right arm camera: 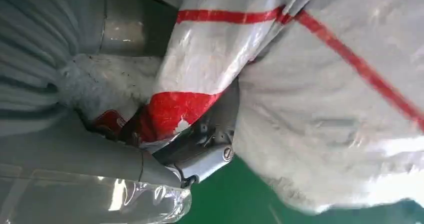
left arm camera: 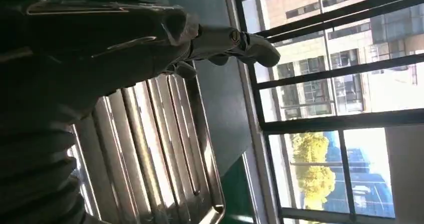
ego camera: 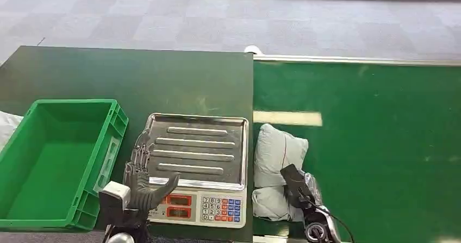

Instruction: Moved the parcel from conveyor to table for the left to box.

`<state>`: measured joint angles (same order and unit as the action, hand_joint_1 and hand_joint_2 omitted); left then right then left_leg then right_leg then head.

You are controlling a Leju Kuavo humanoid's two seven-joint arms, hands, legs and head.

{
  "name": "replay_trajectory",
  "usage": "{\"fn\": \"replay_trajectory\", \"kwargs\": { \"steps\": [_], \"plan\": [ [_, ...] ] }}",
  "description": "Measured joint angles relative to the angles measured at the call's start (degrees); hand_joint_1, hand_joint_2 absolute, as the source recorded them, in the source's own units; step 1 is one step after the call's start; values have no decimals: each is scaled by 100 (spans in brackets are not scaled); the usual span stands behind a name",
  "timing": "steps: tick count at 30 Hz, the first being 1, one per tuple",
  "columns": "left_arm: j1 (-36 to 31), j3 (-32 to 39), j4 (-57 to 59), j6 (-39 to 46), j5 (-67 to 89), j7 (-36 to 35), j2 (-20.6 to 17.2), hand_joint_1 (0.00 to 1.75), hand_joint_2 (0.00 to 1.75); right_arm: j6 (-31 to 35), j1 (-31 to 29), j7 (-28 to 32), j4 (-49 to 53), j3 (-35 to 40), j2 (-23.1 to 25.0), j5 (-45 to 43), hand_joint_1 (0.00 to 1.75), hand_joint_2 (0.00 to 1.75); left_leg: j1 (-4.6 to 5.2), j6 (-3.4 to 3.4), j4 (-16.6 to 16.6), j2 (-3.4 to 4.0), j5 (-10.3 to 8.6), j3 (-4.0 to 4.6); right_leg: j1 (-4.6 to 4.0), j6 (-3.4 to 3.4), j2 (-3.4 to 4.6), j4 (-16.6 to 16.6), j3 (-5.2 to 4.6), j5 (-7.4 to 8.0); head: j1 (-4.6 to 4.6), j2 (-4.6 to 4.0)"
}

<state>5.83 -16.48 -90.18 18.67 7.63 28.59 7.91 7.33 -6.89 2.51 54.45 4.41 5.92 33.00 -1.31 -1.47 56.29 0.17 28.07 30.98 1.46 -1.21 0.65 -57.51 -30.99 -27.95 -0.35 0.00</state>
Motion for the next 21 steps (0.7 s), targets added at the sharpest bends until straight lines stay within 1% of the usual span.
{"fn": "replay_trajectory", "kwargs": {
  "steps": [2, 4, 8, 11, 13, 16, 18, 21],
  "plan": [
    [33, 11, -20, 48, -2, 0, 0, 0, 175, 251, 110, 26, 216, -111, 20, -247, 175, 175, 0, 2, 0, -14, -2, 16, 0, -1, -19, 0, -8, -1, -2, 0],
    [40, 15, -20, 61, -2, 0, 0, 0, 175, 502, 136, 48, 367, -221, 17, -358, 175, 175, 1, 3, 0, -14, -4, 24, 0, -1, -18, 0, -17, 0, 0, 0],
    [48, 26, -28, 94, -2, 31, 0, 0, 175, 789, 324, 206, 873, -450, -26, -511, 175, 175, 3, 3, 2, -14, -4, 29, 2, -1, -18, 0, -22, 0, 2, 0],
    [44, 33, -87, 109, 50, 120, 20, 0, 175, 1272, 560, 775, 1999, -697, -70, -565, 175, 175, 5, 4, 3, -24, -5, 52, 4, -1, -28, -1, -40, 0, -2, 0],
    [41, 37, -113, 118, 72, 153, 31, 0, 175, 1544, 560, 1051, 2540, -758, -125, -504, 175, 175, 4, 4, 3, -10, -4, 49, 3, -1, -17, -1, -40, 0, 2, 0],
    [41, 31, -151, 149, 103, 210, 35, 0, 175, 1750, 589, 1233, 3135, -734, -131, -395, 175, 175, 4, 4, 3, -6, -4, 52, 3, -1, -10, -1, -44, 1, 2, 0],
    [22, 6, -149, 166, 103, 273, 50, 0, 175, 1921, 467, 1268, 3397, -638, -129, -301, 175, 175, 4, 4, 2, -7, -4, 52, 2, -1, -10, -1, -44, 1, 2, 0],
    [-72, -53, -131, 177, 85, 356, 57, 0, 175, 1969, 183, 1228, 3591, -452, -125, -238, 175, 175, 3, 4, 2, -8, -6, 47, 2, -1, -10, -2, -38, 1, 0, 0]
  ]
}}
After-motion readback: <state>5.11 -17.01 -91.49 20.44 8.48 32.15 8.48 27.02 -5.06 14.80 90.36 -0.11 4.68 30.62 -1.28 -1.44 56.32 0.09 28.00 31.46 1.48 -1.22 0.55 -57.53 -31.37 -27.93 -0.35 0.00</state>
